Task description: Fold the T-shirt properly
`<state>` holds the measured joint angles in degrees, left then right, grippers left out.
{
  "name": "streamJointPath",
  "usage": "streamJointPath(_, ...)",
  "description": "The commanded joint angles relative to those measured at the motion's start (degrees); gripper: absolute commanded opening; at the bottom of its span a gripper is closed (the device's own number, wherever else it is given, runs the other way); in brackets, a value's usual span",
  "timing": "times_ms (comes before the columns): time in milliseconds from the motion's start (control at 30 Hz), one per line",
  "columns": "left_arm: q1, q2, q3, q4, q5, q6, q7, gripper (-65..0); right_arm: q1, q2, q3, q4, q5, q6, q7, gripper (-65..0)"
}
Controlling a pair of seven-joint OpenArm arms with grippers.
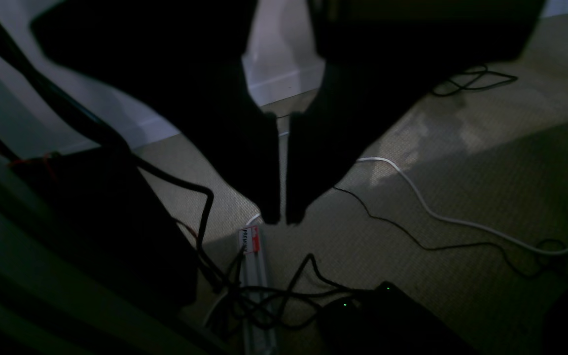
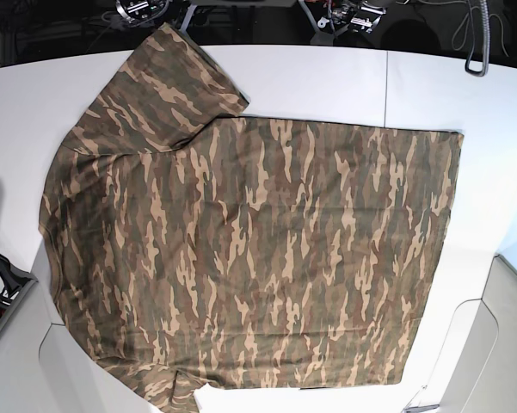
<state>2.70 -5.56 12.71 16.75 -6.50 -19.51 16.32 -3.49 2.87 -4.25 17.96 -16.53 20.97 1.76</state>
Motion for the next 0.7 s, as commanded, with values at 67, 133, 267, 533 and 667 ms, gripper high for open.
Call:
streamJointPath(67,0.9,-0.35,0.09,0.39,-0.13,-3.82,0.2,-62.2,-0.39,0.79,-0.11,0.33,0.02,1.44,0.61,-65.0)
streamJointPath(133,1.46,-0.33,0.09,0.83,-0.13,-5.73,-0.04,-62.2,-0.85,1.29,-0.11,0.33,0.02,1.33,0.61,-65.0)
streamJointPath(267,2.54,-0.33,0.09,2.29,-0.13,-5.84,-1.07,-62.2,-1.16,1.6,-0.11,0.33,0.02,1.36,0.61,-65.0)
streamJointPath(533,3.21,-0.33,0.09,3.72,-0.13,-5.84,-1.07,-62.2,-1.16,1.75,-0.11,0.33,0.02,1.57,0.61,-65.0)
streamJointPath(667,3.26,-0.33,0.09,3.72,-0.13,-5.84,-1.09,-62.2,-1.16,1.75,-0.11,0.33,0.02,1.57,0.61,-65.0)
